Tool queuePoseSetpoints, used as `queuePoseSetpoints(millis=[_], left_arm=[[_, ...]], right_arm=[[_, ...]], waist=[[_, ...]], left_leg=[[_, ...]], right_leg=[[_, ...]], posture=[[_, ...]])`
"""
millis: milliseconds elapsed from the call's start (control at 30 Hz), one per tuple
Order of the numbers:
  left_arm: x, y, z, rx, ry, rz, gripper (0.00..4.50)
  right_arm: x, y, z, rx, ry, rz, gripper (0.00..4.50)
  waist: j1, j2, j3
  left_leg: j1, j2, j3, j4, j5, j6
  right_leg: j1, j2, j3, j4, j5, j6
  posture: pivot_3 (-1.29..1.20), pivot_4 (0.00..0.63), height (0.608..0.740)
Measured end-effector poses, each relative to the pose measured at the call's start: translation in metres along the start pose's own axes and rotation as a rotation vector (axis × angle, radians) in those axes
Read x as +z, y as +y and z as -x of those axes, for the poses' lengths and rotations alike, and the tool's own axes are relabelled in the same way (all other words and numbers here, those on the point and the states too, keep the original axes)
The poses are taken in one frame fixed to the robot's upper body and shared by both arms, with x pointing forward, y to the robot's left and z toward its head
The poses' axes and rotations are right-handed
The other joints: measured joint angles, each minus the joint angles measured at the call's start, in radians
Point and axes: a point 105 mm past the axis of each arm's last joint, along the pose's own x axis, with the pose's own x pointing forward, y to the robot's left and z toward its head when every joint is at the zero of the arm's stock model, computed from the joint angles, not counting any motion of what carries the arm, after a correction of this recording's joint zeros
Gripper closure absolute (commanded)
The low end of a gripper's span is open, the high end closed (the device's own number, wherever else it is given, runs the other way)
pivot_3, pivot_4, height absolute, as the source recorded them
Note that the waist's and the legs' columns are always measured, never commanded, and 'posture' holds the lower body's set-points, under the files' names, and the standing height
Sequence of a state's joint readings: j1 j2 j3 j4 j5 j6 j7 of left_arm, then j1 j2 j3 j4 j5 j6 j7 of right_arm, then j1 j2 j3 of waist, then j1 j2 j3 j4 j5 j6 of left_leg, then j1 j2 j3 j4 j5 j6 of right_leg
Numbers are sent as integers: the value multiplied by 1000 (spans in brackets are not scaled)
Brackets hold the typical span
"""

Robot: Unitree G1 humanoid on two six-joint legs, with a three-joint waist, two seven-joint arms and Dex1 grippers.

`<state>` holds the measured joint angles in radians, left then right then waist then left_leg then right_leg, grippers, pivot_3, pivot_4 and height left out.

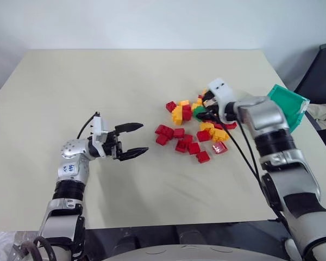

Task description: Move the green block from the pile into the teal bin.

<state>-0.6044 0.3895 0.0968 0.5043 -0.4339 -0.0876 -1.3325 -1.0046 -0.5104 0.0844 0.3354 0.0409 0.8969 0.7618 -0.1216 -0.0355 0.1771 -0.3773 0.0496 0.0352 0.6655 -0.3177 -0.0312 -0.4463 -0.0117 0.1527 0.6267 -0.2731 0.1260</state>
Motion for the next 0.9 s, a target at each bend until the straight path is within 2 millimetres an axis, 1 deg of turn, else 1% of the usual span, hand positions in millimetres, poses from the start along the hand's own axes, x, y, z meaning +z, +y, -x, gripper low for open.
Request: queuePoseSetpoints(millis=[67,100,133,233,267,333,367,400,467,533,567,633,667,733,800,900], left_arm=[[1,-1,-9,-11,0,-2,0],[2,-2,-15,-21,0,-2,0],[2,-3,-17,-23,2,-2,0],[3,-1,-28,-9,22,10,0],[1,0,-32,-2,38,18,0],[-1,2,-48,5,77,30,0],[-2,5,-54,12,96,39,0],[0,8,-59,21,108,42,0],[3,13,-70,32,104,49,0],[9,14,-79,25,85,48,0],[9,16,-83,25,81,54,0],[7,20,-83,30,89,67,0],[6,21,-82,34,93,70,0],[3,22,-82,39,99,74,0],[1,24,-79,51,110,74,0],[4,30,-71,82,119,59,0]], right_arm=[[2,-10,21,-62,-53,-15,3033],[1,-19,35,-113,-79,-25,3033],[0,-24,44,-147,-93,-32,3033],[-8,-44,77,-285,-118,-43,3033],[-13,-52,88,-337,-119,-46,3033],[-33,-80,121,-498,-88,-68,3033],[-40,-90,133,-556,-83,-72,3033],[-45,-98,141,-597,-82,-81,3033],[-54,-107,147,-646,-78,-82,3033],[-64,-113,145,-666,-66,-79,3033],[-68,-117,143,-674,-63,-81,2306],[-76,-123,139,-685,-57,-84,1781],[-79,-124,135,-677,-50,-74,1392],[-80,-124,130,-670,-48,-49,668],[-76,-123,126,-666,-62,-11,17],[-68,-121,125,-650,-97,21,17]], waist=[[10,0,0],[14,0,0],[16,0,0],[25,0,0],[27,0,0],[40,0,0],[43,0,0],[43,0,0],[38,0,0],[30,0,0],[28,0,0],[24,0,0],[20,0,0],[17,0,0],[16,1,1],[18,1,1]], left_leg=[[0,0,0,0,0,0],[0,0,0,0,0,0],[0,0,0,0,0,0],[1,-1,1,0,0,0],[1,-1,1,0,0,0],[1,-2,1,0,0,0],[1,-3,1,0,0,0],[1,-3,2,0,0,0],[2,-3,4,0,0,0],[4,-3,7,0,0,1],[5,-3,8,-1,0,1],[6,-3,8,-1,1,2],[6,-3,8,-2,1,2],[6,-3,8,-2,1,2],[6,-3,8,-2,1,2],[6,-3,8,-2,1,2]], right_leg=[[0,0,0,0,0,0],[0,0,0,0,0,0],[0,1,1,-1,0,0],[0,1,1,-5,0,0],[0,1,2,-5,0,1],[1,1,3,-6,0,1],[1,1,4,-7,1,2],[1,1,5,-7,1,3],[2,2,6,-7,1,4],[2,2,9,-7,2,4],[2,2,10,-6,2,4],[2,3,11,-6,2,4],[2,4,11,-5,2,4],[2,4,12,-5,2,4],[2,4,12,-5,2,4],[2,4,12,-5,2,4]], posture=[[0,150,740],[0,150,740],[0,150,740],[0,150,740],[0,150,740],[0,150,740],[0,150,740],[0,150,740],[0,150,740],[0,150,740],[0,150,740],[0,150,740],[0,150,740],[0,150,740],[0,150,740],[0,150,740]])
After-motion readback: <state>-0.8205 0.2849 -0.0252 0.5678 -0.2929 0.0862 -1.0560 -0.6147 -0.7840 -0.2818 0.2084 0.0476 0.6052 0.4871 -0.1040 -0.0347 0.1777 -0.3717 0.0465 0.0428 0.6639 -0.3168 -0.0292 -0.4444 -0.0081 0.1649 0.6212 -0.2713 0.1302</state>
